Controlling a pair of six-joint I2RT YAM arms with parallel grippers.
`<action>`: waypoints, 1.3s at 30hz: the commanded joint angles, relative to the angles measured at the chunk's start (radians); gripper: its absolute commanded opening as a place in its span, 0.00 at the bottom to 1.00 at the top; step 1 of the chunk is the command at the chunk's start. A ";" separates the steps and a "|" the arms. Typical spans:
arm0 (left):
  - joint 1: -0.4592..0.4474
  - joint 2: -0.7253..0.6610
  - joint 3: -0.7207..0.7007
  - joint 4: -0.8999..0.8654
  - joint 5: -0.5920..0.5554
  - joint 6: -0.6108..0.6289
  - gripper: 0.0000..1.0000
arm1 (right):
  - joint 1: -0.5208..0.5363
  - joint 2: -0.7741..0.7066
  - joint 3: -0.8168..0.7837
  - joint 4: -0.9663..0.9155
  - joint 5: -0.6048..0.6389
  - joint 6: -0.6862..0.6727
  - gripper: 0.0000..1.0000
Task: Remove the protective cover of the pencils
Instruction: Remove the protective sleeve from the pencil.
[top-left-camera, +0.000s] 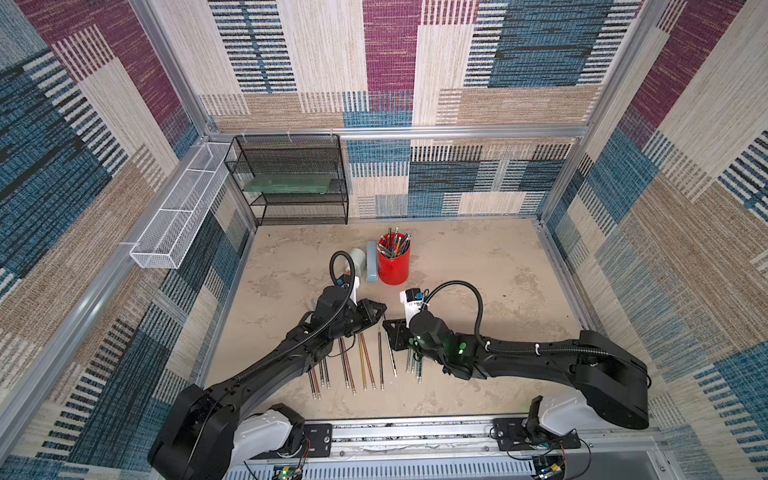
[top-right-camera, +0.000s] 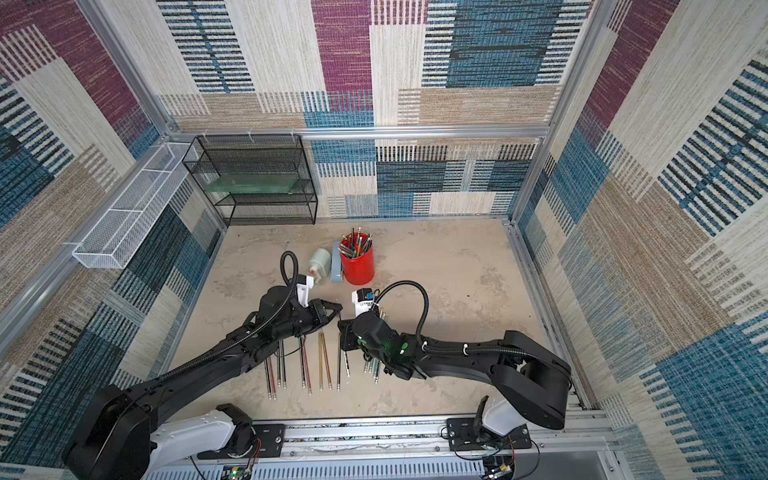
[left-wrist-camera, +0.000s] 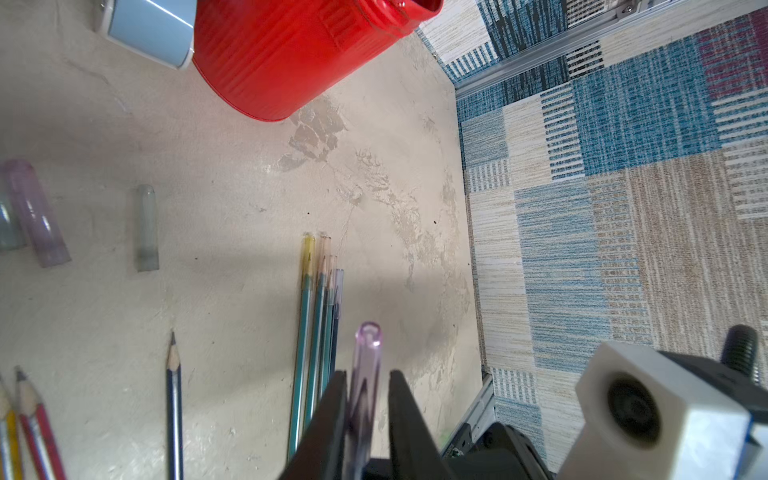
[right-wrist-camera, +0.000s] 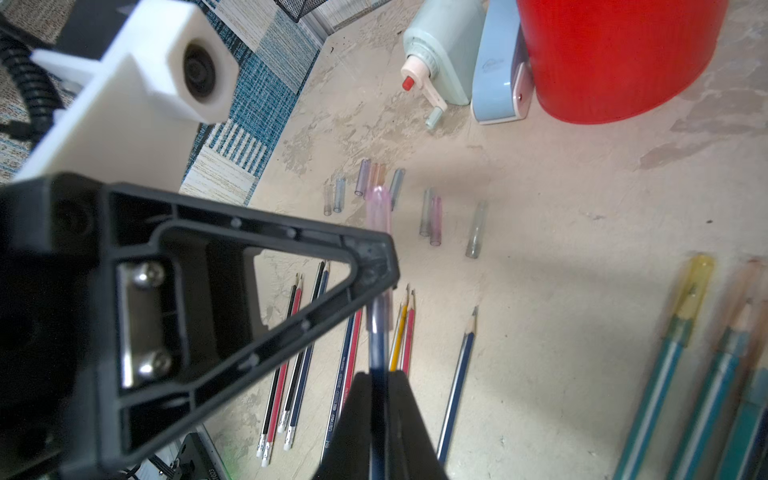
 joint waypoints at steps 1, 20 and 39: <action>-0.001 -0.001 0.003 0.017 0.009 0.017 0.30 | -0.001 -0.004 0.005 0.037 -0.014 -0.008 0.00; -0.001 -0.005 -0.005 0.015 -0.011 0.017 0.15 | 0.001 -0.004 -0.005 0.042 -0.031 -0.006 0.08; -0.001 -0.020 -0.022 0.015 -0.028 0.024 0.13 | -0.002 0.027 0.007 0.045 -0.046 -0.005 0.03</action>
